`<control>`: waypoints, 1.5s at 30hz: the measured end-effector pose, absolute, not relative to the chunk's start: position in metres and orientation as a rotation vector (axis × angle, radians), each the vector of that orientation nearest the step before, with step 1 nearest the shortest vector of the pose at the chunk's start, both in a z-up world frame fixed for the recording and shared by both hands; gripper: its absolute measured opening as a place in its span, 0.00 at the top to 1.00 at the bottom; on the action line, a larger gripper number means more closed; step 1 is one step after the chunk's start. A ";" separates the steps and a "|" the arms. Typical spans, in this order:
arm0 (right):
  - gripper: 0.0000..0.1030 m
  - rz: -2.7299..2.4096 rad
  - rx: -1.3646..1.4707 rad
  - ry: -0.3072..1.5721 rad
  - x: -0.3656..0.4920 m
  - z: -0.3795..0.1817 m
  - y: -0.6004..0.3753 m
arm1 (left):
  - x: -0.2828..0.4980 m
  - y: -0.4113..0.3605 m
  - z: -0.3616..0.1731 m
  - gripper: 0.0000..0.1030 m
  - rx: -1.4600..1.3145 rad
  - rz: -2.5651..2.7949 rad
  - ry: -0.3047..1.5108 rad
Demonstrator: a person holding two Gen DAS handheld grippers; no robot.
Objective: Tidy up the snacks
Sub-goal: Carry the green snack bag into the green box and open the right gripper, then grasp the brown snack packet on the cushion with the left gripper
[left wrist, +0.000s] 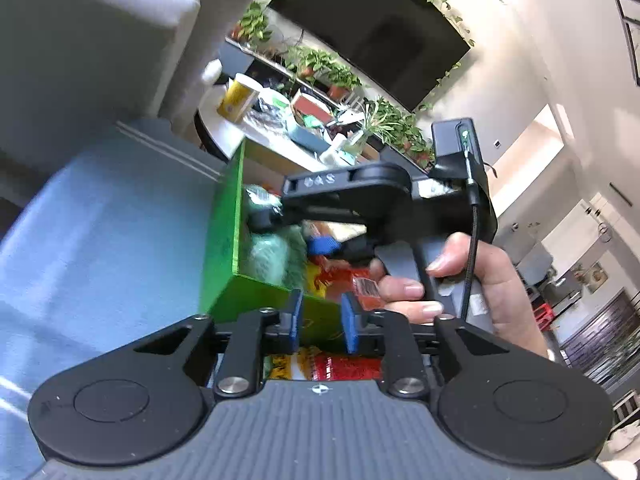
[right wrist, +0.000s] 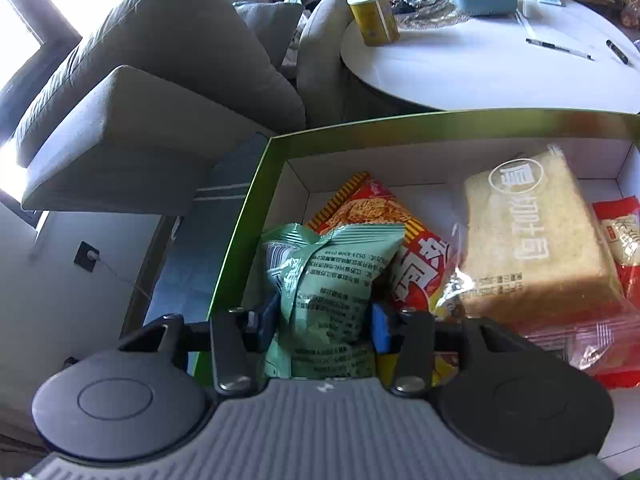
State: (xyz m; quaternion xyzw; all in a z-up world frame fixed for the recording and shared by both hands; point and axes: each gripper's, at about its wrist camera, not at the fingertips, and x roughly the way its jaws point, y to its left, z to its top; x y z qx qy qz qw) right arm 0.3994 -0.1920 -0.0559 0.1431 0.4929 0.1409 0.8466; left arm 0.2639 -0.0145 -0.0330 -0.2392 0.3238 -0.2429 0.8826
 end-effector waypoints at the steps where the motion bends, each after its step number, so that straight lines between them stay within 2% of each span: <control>1: 0.43 0.293 0.309 1.063 0.398 -0.055 -0.193 | 0.258 -0.010 -0.030 0.70 -0.473 -0.492 0.667; 2: 0.35 0.294 0.329 1.083 0.394 -0.053 -0.196 | 0.257 -0.005 -0.028 0.62 -0.455 -0.479 0.662; 4: 0.26 0.293 0.362 1.064 0.380 -0.043 -0.197 | 0.247 0.006 -0.026 0.55 -0.434 -0.452 0.658; 7: 0.19 0.268 0.344 0.990 0.356 -0.023 -0.203 | 0.240 0.025 -0.031 0.55 -0.467 -0.435 0.680; 14: 0.19 0.218 0.407 0.912 0.316 -0.004 -0.216 | 0.214 0.044 -0.037 0.54 -0.493 -0.403 0.725; 28: 0.19 0.321 0.474 0.967 0.238 -0.008 -0.196 | 0.180 0.052 -0.064 0.51 -0.436 -0.333 0.815; 30: 0.19 0.323 0.462 0.969 0.232 -0.012 -0.189 | 0.176 0.050 -0.068 0.49 -0.411 -0.325 0.829; 32: 0.19 0.320 0.455 0.974 0.228 -0.018 -0.184 | 0.173 0.047 -0.072 0.43 -0.383 -0.314 0.843; 37: 0.19 0.266 0.489 0.927 0.196 -0.025 -0.192 | 0.174 0.029 -0.075 0.39 -0.289 -0.319 0.834; 42: 0.19 -0.001 0.412 0.732 0.133 -0.016 -0.219 | 0.183 0.010 -0.082 0.47 -0.205 -0.279 0.755; 45: 0.13 0.027 0.311 0.699 0.103 -0.022 -0.228 | 0.177 0.002 -0.083 0.48 -0.160 -0.246 0.726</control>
